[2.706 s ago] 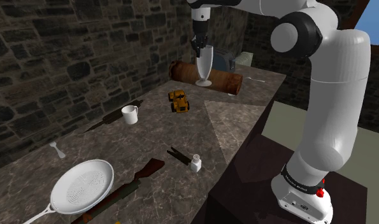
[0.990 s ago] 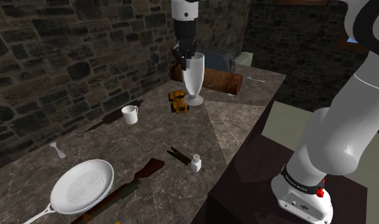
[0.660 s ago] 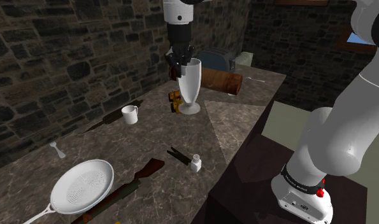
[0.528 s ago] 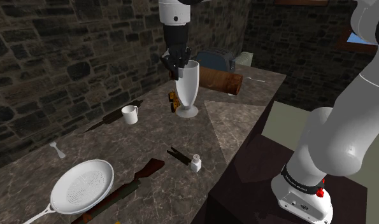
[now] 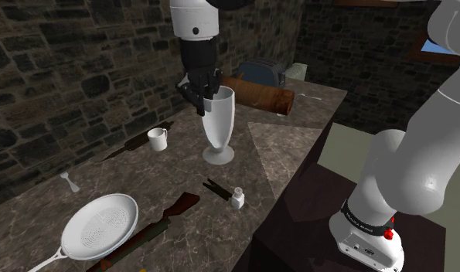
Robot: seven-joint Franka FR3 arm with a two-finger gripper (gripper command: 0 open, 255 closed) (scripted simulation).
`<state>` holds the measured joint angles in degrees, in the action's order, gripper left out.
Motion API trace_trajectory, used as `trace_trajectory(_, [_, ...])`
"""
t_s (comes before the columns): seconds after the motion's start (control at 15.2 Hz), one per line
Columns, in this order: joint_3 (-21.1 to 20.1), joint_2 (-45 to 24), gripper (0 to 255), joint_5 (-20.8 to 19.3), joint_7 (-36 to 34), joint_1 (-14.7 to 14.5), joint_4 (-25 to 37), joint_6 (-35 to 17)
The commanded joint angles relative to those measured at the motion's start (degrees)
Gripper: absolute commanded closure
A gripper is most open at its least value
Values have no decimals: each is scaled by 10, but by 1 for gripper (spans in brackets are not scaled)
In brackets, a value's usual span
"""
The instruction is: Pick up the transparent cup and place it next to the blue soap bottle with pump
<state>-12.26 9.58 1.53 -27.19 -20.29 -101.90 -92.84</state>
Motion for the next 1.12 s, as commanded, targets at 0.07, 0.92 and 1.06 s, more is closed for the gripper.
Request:
trace_trajectory(0.07, [-27,-11,255,1,-46,-18,12,0])
trace_trajectory(0.92, [-135,-123,255,-33,-244,-106,137,21])
trace_trajectory(1.06, [-142,-135,255,-39,-260,-115,143,17])
